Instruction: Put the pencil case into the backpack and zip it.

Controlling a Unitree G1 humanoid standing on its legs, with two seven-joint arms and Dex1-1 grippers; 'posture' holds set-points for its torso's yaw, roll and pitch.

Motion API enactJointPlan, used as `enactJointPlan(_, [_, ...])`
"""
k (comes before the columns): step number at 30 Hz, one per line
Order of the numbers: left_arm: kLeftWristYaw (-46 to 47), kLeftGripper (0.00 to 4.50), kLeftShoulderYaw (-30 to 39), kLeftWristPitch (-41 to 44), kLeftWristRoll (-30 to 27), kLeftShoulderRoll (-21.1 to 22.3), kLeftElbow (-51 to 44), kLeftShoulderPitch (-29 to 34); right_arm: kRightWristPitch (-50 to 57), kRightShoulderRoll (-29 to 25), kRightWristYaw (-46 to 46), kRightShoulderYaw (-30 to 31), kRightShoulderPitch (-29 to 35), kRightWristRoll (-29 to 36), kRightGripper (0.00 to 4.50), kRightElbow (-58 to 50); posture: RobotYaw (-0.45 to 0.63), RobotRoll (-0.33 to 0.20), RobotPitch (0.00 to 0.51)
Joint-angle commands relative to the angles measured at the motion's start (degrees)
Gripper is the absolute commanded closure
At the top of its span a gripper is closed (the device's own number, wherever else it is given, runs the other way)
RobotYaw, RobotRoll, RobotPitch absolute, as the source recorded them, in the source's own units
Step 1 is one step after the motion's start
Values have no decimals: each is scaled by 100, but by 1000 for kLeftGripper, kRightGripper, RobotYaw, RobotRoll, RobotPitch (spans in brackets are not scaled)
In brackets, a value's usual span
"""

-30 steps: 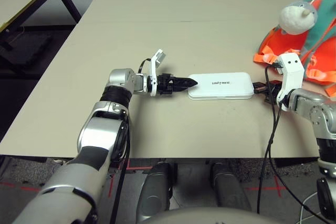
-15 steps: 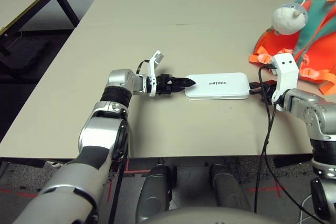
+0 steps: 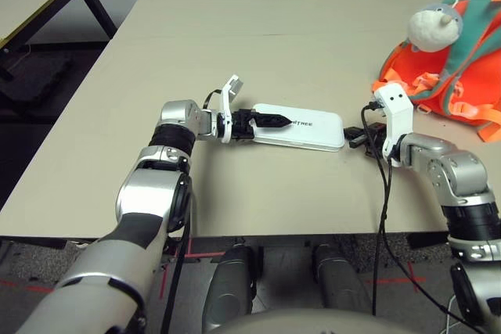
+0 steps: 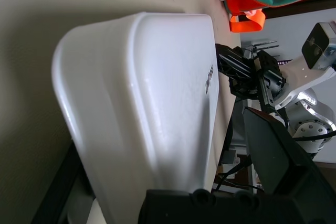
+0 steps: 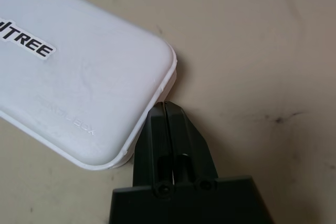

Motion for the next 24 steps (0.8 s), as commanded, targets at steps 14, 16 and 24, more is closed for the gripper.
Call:
enactJointPlan(14, [358,2992,321,-415,-248,-143,-1464,494,542,-96,-529,-1077,216,313,2321,-1554,-14,0,156])
enactJointPlan(16, [554,2994,454,-305,-391,-196,-2069,700,1087,-26,-922,-1610,226,440,1712,-2296,-29,0,161])
enactJointPlan(24, [1237,3086,701,55,-905,-395,-3281,1363,2242,662,-2479,-2517,-278,86,0,-3705,-103,0,171])
